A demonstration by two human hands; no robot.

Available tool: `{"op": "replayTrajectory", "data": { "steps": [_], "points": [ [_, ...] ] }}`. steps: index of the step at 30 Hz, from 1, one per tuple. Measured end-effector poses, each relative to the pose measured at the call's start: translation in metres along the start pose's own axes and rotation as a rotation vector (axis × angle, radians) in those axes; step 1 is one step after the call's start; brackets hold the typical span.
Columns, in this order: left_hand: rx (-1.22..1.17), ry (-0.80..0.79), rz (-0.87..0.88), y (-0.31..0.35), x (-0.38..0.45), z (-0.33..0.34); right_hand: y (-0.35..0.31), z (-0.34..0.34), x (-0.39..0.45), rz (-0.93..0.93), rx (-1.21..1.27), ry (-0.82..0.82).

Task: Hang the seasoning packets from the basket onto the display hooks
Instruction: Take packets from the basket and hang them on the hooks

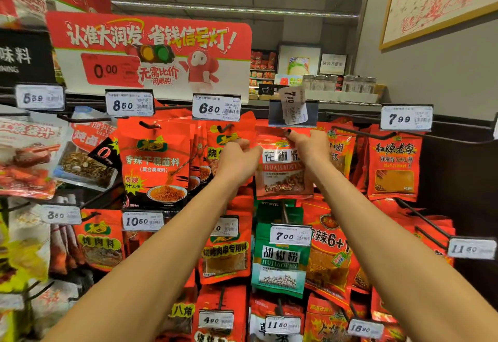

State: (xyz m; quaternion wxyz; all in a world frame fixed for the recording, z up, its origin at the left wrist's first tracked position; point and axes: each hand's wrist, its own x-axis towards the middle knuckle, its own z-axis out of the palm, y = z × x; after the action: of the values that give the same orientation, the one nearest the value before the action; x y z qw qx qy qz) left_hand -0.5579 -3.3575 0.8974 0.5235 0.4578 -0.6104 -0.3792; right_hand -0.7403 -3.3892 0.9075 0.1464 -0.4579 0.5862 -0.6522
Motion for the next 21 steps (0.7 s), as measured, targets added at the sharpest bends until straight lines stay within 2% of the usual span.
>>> {"op": "replayTrajectory", "data": {
  "steps": [3,7,11,16,21],
  "points": [
    [-0.010,-0.002,0.048,-0.010,-0.013,-0.015,0.011,0.010,0.019,0.043,-0.064,0.033],
    [0.071,-0.020,0.090,-0.020,-0.026,-0.030,0.010,0.026,0.037,0.099,-0.276,0.050],
    [0.067,-0.051,0.091,-0.022,-0.040,-0.038,0.006,0.028,0.050,0.178,-0.350,0.012],
    [-0.010,-0.070,0.026,-0.015,-0.050,-0.037,0.020,0.017,0.044,0.198,-0.299,-0.034],
    [-0.110,-0.132,-0.050,-0.016,-0.055,-0.038,0.028,-0.024,-0.003,0.111,-0.124,0.055]
  ]
}}
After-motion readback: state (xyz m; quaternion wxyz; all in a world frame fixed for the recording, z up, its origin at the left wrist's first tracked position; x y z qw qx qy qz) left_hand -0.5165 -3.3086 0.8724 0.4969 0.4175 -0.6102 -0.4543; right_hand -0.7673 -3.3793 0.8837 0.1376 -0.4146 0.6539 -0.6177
